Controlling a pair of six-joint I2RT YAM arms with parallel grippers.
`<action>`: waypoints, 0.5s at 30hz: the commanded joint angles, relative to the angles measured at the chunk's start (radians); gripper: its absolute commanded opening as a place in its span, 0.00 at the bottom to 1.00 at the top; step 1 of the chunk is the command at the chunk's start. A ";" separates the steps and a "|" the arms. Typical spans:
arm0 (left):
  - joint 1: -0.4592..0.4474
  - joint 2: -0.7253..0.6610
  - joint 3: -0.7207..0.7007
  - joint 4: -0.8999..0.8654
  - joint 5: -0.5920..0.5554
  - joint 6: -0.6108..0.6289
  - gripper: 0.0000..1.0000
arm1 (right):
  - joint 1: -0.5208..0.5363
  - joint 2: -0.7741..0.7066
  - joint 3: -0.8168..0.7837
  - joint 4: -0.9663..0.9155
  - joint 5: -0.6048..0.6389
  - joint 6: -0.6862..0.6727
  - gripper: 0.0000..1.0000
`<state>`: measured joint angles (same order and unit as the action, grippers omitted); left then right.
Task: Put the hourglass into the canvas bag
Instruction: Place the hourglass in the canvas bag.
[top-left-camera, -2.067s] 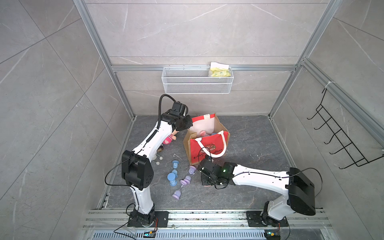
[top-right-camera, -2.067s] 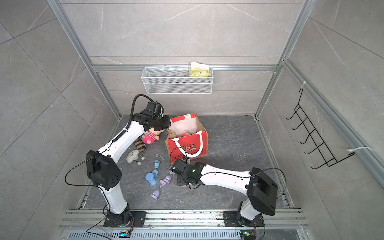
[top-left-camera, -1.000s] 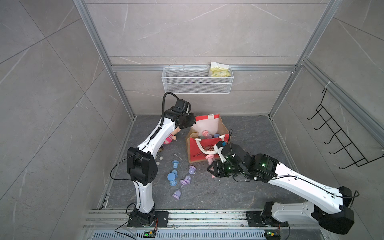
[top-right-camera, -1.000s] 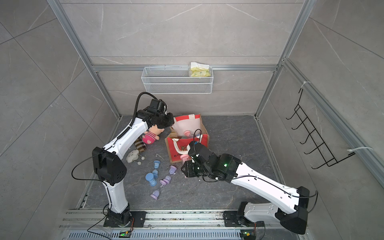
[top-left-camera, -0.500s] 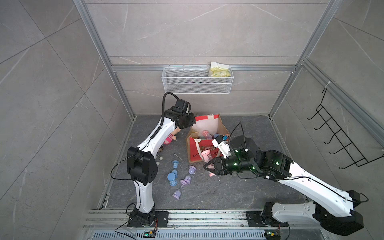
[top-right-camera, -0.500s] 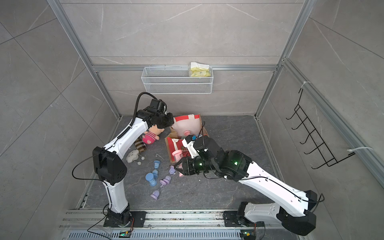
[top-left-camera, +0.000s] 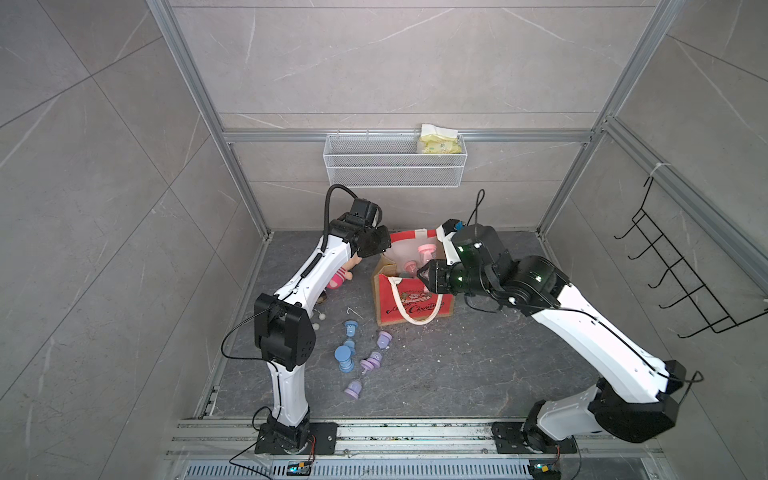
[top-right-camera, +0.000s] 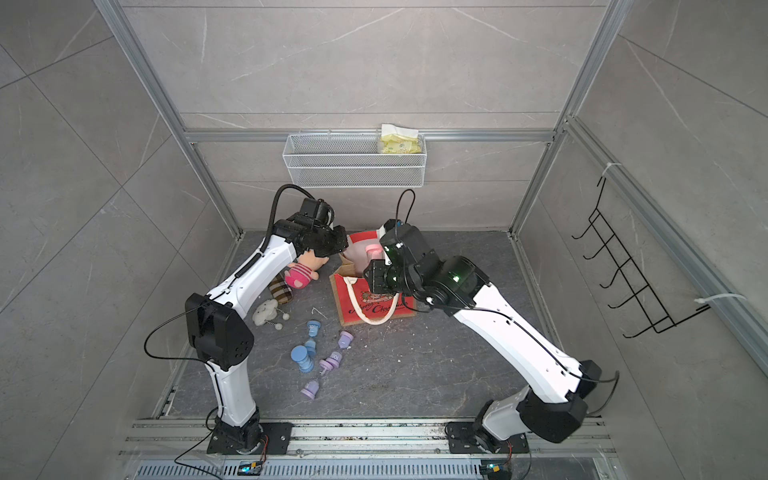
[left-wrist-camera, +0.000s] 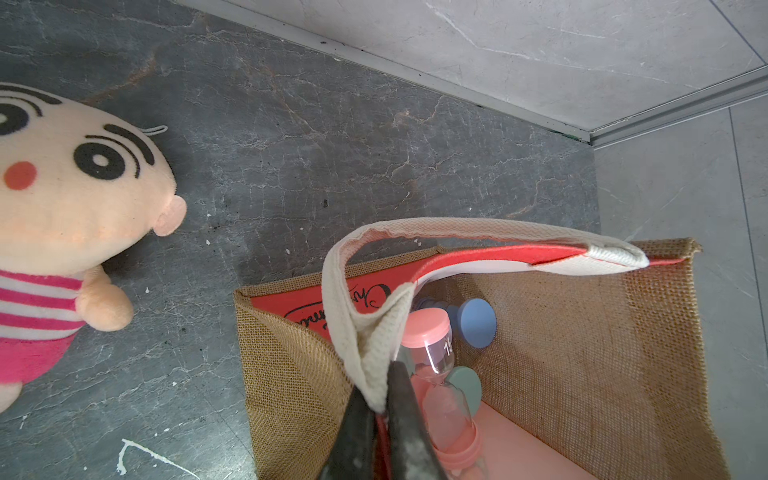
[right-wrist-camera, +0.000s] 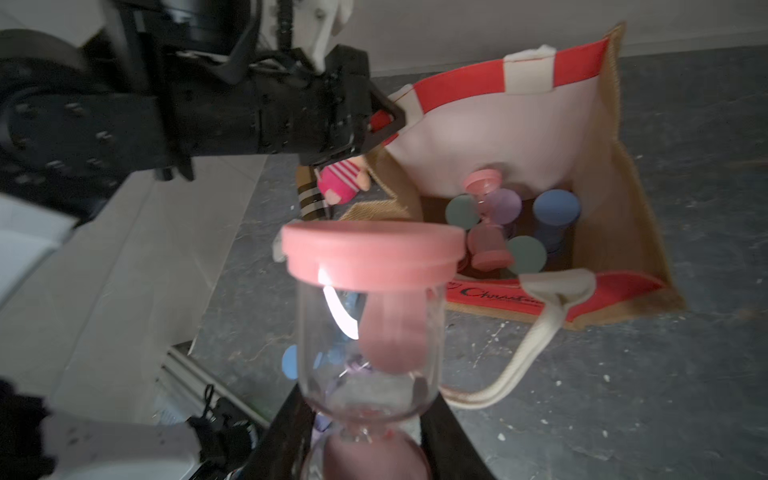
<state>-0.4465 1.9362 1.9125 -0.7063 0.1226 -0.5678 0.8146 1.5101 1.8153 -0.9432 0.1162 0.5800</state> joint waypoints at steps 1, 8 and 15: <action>-0.017 -0.063 0.000 -0.008 0.024 0.019 0.00 | -0.046 0.084 0.050 -0.005 0.087 -0.078 0.00; -0.016 -0.086 -0.001 -0.026 0.030 0.040 0.00 | -0.143 0.281 0.142 0.034 0.058 -0.107 0.00; -0.017 -0.113 -0.024 -0.039 -0.006 0.059 0.00 | -0.185 0.454 0.231 0.008 0.029 -0.133 0.00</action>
<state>-0.4587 1.9095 1.8954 -0.7136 0.1146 -0.5396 0.6323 1.9198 2.0014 -0.9310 0.1535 0.4786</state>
